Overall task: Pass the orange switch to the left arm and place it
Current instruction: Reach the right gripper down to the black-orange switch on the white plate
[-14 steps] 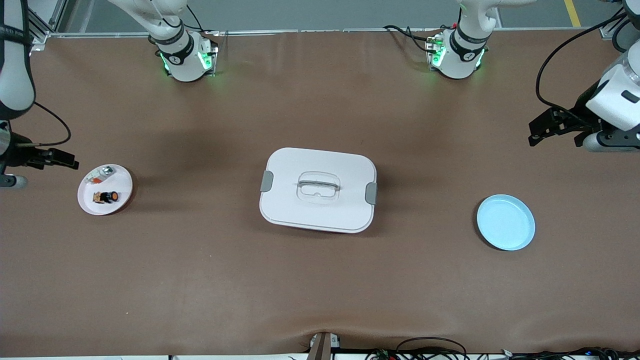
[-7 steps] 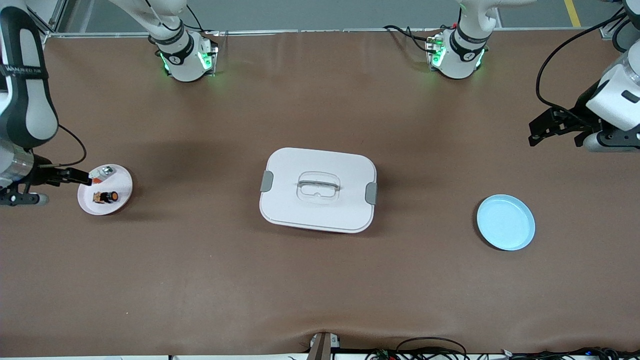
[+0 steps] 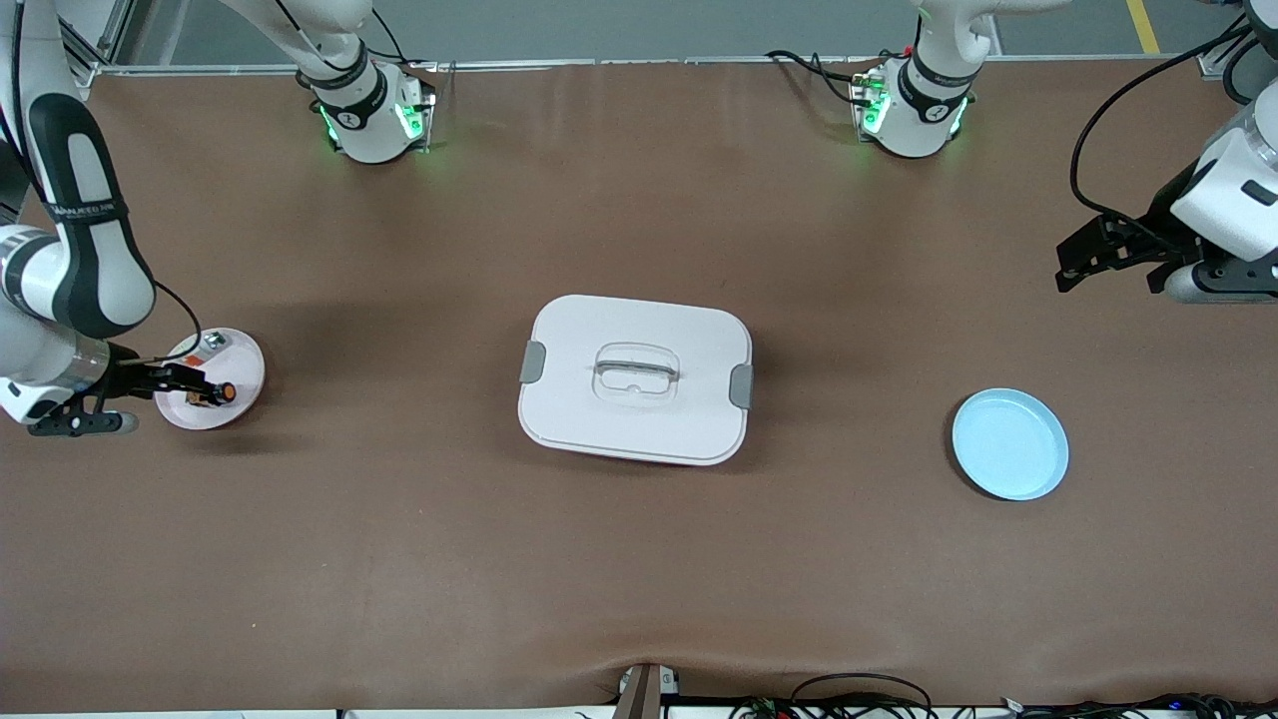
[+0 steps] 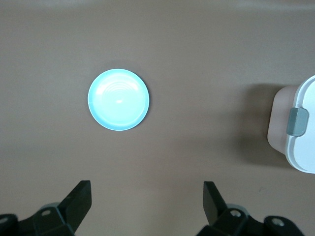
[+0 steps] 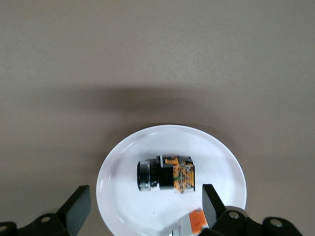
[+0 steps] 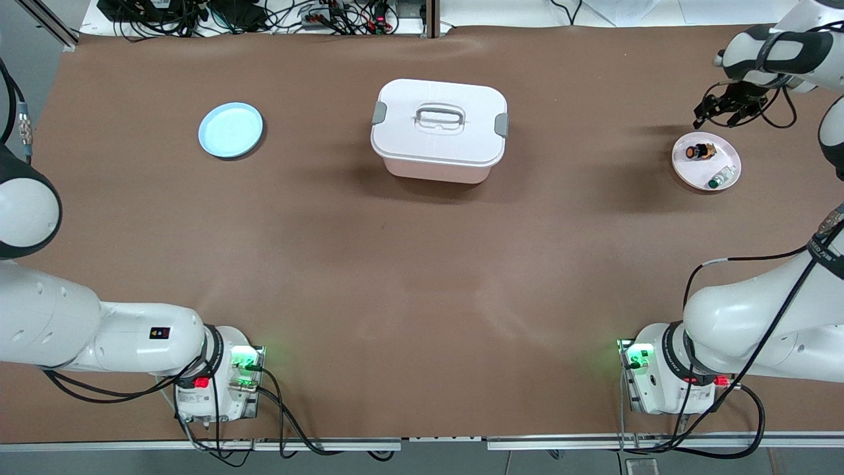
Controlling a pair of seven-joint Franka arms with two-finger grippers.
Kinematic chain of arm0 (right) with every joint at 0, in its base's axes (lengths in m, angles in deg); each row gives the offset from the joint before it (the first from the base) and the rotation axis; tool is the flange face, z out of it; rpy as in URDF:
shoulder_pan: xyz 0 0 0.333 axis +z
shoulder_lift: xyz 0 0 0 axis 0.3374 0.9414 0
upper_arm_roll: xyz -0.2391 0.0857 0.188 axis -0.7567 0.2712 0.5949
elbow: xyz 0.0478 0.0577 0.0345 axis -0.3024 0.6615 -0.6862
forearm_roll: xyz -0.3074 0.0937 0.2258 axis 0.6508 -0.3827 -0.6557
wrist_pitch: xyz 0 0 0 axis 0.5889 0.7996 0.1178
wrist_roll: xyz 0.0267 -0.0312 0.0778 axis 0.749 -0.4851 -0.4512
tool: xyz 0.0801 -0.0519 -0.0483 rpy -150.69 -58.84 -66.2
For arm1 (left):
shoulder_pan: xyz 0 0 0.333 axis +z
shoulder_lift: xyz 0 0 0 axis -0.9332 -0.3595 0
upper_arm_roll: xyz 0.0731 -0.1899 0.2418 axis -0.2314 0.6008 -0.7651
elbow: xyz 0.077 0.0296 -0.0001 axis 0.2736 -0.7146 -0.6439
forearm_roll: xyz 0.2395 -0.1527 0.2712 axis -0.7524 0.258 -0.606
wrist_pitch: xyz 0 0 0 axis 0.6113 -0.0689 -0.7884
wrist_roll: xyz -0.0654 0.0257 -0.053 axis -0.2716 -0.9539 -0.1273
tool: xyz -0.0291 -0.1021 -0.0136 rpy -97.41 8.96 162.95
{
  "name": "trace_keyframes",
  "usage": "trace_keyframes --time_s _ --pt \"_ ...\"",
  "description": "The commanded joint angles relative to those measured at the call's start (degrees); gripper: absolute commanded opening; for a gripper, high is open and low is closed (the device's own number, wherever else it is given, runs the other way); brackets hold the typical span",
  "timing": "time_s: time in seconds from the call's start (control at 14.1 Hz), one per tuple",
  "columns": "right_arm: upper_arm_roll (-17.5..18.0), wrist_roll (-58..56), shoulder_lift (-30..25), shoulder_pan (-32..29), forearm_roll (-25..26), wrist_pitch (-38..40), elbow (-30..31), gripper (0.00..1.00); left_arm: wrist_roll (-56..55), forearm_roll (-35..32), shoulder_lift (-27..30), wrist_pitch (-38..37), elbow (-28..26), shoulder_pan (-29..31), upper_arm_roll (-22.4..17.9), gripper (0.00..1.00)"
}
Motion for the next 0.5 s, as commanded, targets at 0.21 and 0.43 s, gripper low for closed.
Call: trace_keyframes --time_s 0.21,0.43 --pt "0.7 -6.25 1.98 -1.25 -0.28 -6.48 2.89 1.0 0.87 0.27 -0.05 -0.97 0.83 0.41 0.27 1.0" --pt "0.62 -8.18 2.78 -1.95 -0.19 -6.66 2.89 1.0 0.87 0.36 -0.05 -1.06 0.83 0.41 0.27 1.0"
